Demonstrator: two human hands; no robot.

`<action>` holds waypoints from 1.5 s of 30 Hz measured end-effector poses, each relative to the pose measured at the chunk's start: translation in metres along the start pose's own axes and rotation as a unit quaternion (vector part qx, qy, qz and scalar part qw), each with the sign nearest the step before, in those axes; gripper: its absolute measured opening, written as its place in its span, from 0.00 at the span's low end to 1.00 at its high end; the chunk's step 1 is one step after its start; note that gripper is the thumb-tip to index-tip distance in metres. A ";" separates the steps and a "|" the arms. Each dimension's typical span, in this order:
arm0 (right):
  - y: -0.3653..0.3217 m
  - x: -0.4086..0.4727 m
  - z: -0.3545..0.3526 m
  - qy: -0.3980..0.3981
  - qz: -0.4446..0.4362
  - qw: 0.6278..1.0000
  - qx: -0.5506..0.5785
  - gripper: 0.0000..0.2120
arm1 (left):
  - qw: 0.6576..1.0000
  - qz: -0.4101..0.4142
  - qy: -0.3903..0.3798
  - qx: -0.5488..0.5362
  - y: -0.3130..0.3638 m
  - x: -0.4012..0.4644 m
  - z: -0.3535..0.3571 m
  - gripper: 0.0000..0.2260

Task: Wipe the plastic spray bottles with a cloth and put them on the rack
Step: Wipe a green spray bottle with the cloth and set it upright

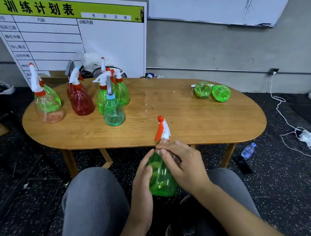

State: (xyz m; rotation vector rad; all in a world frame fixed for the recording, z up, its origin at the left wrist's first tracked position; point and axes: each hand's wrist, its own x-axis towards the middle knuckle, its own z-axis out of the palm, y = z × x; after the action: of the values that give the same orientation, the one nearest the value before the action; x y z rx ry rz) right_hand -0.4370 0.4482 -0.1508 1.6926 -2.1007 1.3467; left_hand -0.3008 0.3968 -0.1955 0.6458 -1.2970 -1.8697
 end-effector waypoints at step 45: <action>0.002 -0.030 -0.019 0.085 0.043 0.987 0.127 0.12 | 1.000 0.009 -0.013 -0.021 0.011 -0.003 0.002 0.34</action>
State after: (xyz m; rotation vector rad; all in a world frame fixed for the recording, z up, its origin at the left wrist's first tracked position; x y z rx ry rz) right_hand -0.4353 0.4828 -0.1584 1.5199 -1.9980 1.7828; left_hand -0.2968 0.3982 -0.1848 0.5886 -1.2725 -1.8917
